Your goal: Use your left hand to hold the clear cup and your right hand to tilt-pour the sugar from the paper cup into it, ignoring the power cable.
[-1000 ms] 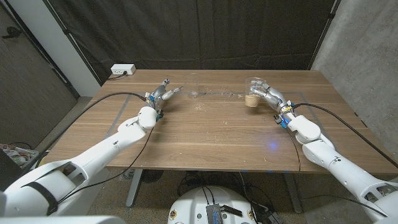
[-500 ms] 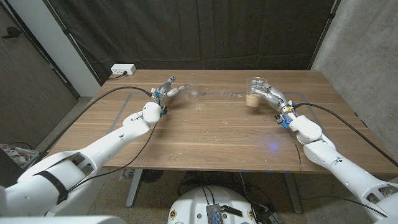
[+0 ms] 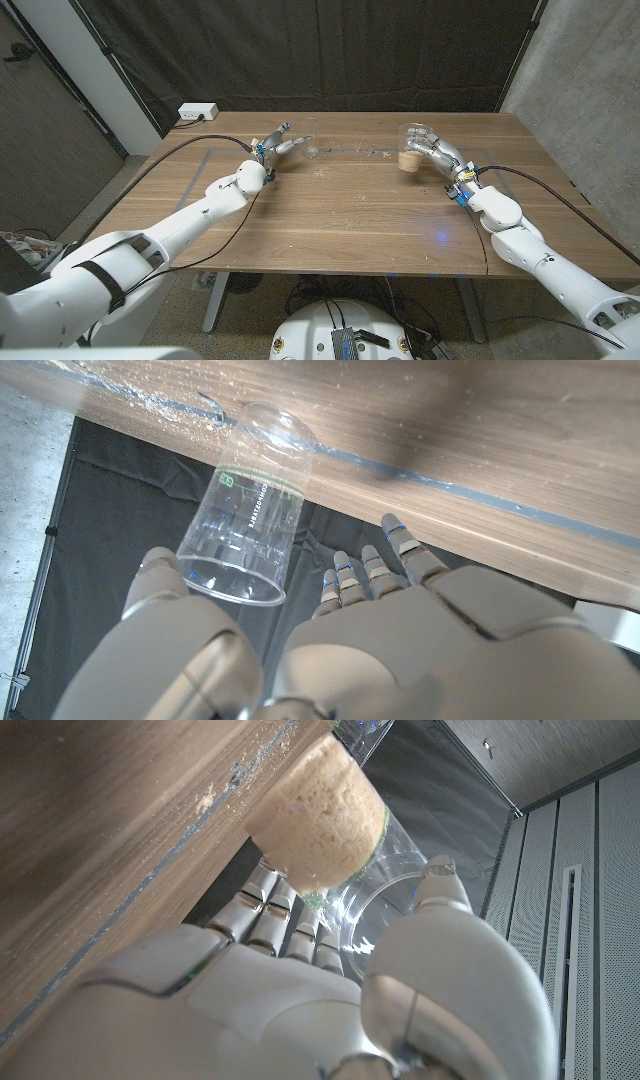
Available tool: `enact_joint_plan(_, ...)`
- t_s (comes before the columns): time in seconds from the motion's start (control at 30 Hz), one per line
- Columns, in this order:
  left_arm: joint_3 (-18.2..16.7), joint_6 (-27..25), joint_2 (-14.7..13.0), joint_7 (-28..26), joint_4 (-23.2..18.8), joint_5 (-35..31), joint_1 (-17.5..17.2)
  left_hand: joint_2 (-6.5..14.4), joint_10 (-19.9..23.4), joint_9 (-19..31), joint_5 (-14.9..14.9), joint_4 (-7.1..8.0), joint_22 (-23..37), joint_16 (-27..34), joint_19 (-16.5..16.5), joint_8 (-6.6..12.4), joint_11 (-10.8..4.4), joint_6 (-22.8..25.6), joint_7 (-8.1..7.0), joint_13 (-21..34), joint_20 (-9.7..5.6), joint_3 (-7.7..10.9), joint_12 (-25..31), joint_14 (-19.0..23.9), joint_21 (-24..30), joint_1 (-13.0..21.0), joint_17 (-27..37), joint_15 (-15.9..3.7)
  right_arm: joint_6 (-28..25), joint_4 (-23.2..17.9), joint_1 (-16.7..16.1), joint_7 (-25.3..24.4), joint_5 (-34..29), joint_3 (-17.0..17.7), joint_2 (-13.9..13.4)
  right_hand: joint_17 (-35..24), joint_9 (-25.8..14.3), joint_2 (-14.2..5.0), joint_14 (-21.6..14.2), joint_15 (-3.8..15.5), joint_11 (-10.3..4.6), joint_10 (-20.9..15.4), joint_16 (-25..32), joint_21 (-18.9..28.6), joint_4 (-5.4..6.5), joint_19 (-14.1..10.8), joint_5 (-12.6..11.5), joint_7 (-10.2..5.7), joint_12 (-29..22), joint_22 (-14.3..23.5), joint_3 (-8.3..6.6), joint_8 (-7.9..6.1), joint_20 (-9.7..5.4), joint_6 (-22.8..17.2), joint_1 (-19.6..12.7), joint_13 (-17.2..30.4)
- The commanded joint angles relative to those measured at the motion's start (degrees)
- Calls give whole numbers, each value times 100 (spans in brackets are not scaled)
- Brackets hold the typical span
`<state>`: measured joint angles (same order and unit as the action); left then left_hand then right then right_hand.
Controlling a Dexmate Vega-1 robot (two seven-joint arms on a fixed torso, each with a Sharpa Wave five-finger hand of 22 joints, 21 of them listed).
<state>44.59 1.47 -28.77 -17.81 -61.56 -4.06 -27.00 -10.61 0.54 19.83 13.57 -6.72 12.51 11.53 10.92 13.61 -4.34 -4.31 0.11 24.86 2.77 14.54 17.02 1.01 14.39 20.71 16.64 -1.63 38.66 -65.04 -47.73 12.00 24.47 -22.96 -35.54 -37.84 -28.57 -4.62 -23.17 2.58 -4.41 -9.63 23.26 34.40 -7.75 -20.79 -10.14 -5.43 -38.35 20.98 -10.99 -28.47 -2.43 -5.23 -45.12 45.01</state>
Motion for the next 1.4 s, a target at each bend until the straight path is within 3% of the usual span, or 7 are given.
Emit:
enact_joint_plan(0.03, 123, 107, 233, 100, 415, -87, 223, 1, -16, 31, 48, -3, 18, 32, 3, 51, -40, -9, -42, 23, -46, -39, 39, 4, 23, 56, 29, -33, 98, -41, -69, -8, 33, 66, -51, -35, -9, -64, -54, 982, -29, -27, -29, 49, 12, 25, -6, 14, -21, 7, -45, -25, -662, -47, 6, 28)
enact_joint_plan(0.6, 285, 665, 737, 29, 1491, -225, 648, 120, 125, 93, 151, -119, 18, 82, 84, 160, -143, 123, -168, 110, -127, -80, 181, 138, 69, 306, 55, -139, 221, 1, -103, 28, 89, 109, -50, -62, -17, -64, -80, 988, -20, -34, -72, 75, 6, 41, -7, 16, -28, -22, -54, -28, -657, -67, 11, 58)
enact_joint_plan(0.73, 335, 1058, 989, 11, 2124, -228, 841, 155, 228, 117, 179, -148, 19, 118, 158, 224, -193, 226, -193, 143, -181, -84, 254, 251, 105, 407, 66, -176, 224, -16, -118, 17, 88, 119, -62, -69, -18, -66, -80, 987, -8, -28, -82, 80, 8, 47, -7, 20, -26, -29, -56, -25, -660, -61, 15, 65)
enact_joint_plan(0.87, 390, 1913, 1615, 133, 3753, -92, 1330, 178, 298, 141, 204, -170, 19, 152, 225, 287, -255, 327, -258, 176, -237, -92, 312, 373, 138, 501, 78, -246, 218, -37, -142, 1, 102, 135, -73, -76, -19, -66, -76, 974, -18, -34, -94, 82, 4, 60, -8, 23, -29, -36, -59, -26, -654, -67, 12, 70)
enact_joint_plan(0.93, 376, 1878, 1771, 330, 4065, 91, 1443, 197, 412, 164, 229, -191, 21, 188, 308, 335, -288, 392, -283, 209, -298, -97, 388, 505, 177, 603, 89, -306, 229, -33, -144, 4, 99, 137, -77, -80, -20, -66, -69, 979, -23, -25, -102, 82, 9, 67, -7, 13, -25, -39, -57, -26, -657, -69, 21, 74)
enact_joint_plan(1.27, 527, 1255, 1876, 866, 4114, 1046, 1501, 245, 908, 258, 301, -209, 10, 345, 903, 613, -364, 841, -292, 352, -526, -159, 717, 1210, 443, 1002, 147, -471, 249, -40, -171, 17, 148, 161, -81, -95, -23, -75, -68, 984, -27, -20, -124, 88, 15, 87, -7, 13, -24, -55, -61, -28, -666, -84, 33, 87)
enact_joint_plan(1.4, 569, 1113, 1699, 906, 3714, 1267, 1330, 296, 1145, 289, 315, -190, 4, 424, 1154, 693, -324, 967, -243, 405, -589, -173, 866, 1557, 557, 1148, 177, -519, 236, -51, -174, 35, 149, 159, -100, -102, -24, -77, -66, 979, -28, -15, -135, 86, 16, 108, -7, 8, -22, -62, -62, -27, -666, -87, 38, 93)
